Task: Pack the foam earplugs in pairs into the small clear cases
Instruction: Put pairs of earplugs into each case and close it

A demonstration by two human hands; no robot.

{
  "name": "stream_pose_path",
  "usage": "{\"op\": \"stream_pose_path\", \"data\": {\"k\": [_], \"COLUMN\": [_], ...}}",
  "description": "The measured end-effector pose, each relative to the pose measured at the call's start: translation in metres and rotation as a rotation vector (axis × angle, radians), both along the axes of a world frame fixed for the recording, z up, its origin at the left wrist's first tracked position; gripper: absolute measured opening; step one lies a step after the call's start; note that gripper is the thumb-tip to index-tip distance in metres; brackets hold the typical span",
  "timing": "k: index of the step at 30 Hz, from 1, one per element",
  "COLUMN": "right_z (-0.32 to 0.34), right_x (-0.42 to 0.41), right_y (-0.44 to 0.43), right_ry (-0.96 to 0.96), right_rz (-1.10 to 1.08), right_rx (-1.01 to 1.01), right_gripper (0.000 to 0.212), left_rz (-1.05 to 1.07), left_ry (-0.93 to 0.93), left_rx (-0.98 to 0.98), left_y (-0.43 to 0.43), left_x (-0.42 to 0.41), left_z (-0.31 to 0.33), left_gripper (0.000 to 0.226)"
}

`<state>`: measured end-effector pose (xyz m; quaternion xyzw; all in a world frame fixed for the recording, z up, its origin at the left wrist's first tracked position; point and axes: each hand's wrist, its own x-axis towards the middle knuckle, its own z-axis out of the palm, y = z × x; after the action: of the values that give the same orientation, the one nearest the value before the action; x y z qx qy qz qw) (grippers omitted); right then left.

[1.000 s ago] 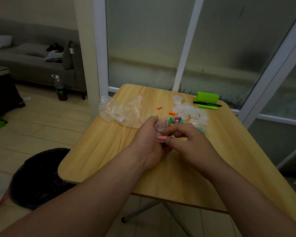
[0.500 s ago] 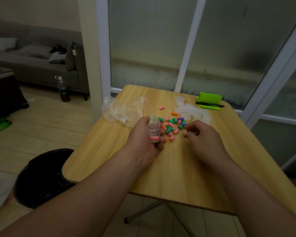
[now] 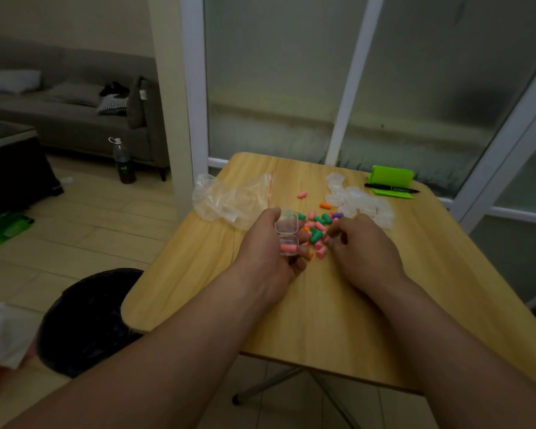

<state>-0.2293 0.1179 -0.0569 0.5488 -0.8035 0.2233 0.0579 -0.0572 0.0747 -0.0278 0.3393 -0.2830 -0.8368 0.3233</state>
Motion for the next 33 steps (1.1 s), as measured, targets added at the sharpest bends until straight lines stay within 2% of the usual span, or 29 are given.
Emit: {"op": "stream_pose_path", "data": {"k": [11,13,18,21,25,29,33], "right_z": [0.001,0.003,0.016,0.035,0.052,0.052,0.047], "right_x": [-0.008,-0.008,-0.006,0.002,0.024,0.036,0.037], "right_y": [0.003,0.006,0.019,0.031,0.042,0.047,0.046], "right_ry": [0.061,0.002,-0.3,-0.369,-0.317,-0.161,-0.123], "right_rz": [0.066,0.071,0.029,0.067,0.208,0.275,0.274], "right_rx": [-0.11,-0.16,-0.255,-0.292,-0.256,-0.187,-0.137], "right_gripper": [0.009,0.004,0.008,0.008,0.002,0.002,0.011], "left_rz": [0.001,-0.006,-0.014,-0.05,-0.129,-0.145,-0.146], "left_ry": [-0.033,-0.038,-0.078,-0.07,-0.014,0.006,0.039], "left_rx": [-0.003,-0.008,-0.029,-0.055,-0.08,-0.087,-0.076], "left_y": [0.005,0.006,0.008,0.011,0.015,0.021,0.021], "left_x": [-0.002,-0.003,-0.007,-0.01,-0.011,-0.015,-0.019], "left_z": [0.0,0.0,0.002,0.003,0.0,0.0,-0.004], "left_gripper": [0.042,0.041,0.04,0.042,0.043,0.036,0.04]}}
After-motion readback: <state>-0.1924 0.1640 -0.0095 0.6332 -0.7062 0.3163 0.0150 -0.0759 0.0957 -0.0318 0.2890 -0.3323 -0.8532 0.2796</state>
